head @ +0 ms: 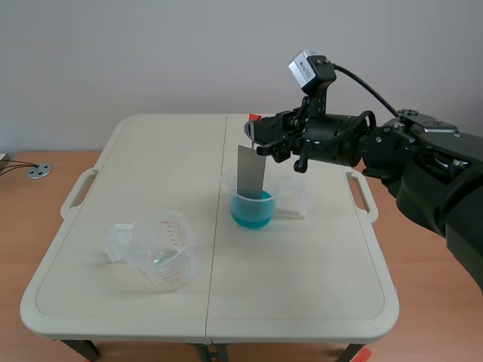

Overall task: Hold the metal plate by the orange handle, dip it into the blue solution, take it out and point at it, then put the plate back in the beaker on the left.
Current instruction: 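Hold the plate still in the solution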

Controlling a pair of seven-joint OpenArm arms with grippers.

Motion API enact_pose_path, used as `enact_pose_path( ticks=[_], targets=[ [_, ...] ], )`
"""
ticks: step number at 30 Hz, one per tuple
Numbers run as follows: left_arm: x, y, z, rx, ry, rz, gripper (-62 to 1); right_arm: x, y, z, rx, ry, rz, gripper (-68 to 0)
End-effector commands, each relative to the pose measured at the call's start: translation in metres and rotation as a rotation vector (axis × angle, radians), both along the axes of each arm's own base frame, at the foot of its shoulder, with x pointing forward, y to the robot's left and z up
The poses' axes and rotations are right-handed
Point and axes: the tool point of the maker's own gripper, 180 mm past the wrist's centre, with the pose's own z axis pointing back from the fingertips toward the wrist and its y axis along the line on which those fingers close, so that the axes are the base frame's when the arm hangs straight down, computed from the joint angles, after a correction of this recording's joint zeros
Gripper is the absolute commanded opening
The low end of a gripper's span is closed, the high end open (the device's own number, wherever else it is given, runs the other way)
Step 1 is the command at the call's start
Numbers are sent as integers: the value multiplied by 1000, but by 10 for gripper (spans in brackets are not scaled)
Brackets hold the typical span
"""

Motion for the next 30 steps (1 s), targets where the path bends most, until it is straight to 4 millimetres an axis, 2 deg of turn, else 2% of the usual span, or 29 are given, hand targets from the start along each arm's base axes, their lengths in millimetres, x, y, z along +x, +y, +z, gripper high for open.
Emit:
enact_pose_path(
  ticks=[1,30],
  targets=[
    [1,-4,2,-10,-7,-1,-594,3,0,5,-19,-15,16,-662],
    [1,-4,2,-10,-7,-1,-594,2,0,2,-40,-17,21,-662]
  ],
)
